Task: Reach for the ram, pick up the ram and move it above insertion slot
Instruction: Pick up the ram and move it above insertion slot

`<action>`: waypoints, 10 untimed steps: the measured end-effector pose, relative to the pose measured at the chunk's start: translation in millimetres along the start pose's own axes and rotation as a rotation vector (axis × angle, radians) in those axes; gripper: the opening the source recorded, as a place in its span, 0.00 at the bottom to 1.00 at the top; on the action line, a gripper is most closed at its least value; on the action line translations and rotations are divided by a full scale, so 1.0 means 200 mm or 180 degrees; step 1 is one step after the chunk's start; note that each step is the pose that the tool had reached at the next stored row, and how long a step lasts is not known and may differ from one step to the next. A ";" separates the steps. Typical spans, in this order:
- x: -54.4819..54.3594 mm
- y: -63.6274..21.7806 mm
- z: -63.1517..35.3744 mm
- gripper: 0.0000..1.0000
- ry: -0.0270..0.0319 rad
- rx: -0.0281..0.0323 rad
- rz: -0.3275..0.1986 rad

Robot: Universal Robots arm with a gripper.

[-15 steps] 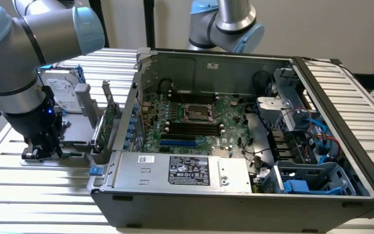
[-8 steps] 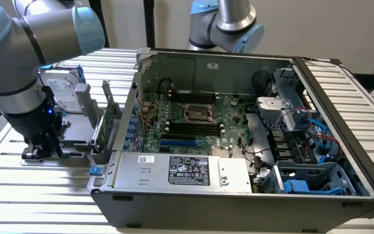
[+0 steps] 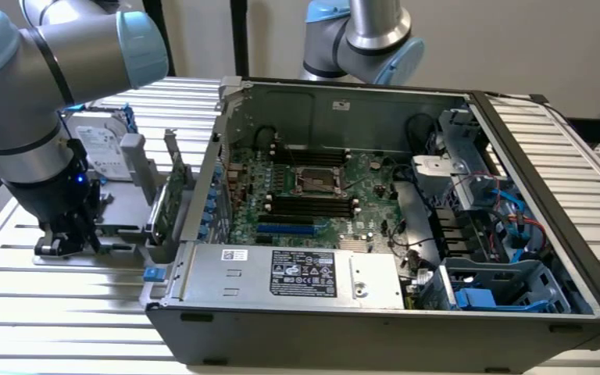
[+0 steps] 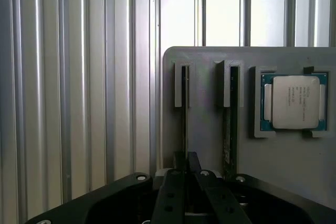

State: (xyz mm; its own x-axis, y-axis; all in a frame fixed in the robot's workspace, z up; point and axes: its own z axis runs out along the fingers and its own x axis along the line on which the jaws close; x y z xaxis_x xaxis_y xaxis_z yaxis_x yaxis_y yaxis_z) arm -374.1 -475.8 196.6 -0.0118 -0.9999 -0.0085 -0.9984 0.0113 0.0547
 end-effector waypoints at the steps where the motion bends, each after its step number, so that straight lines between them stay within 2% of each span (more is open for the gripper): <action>1: 0.00 0.000 0.000 0.13 -0.0002 -0.0002 0.0004; 10: 0.01 -0.009 -0.010 0.13 -0.0013 -0.0031 0.0027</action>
State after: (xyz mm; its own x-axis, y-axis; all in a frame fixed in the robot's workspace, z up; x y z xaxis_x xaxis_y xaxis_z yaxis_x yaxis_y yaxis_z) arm -372.3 -476.9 198.6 -0.0205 -0.9997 -0.0122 -0.9977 0.0197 0.0644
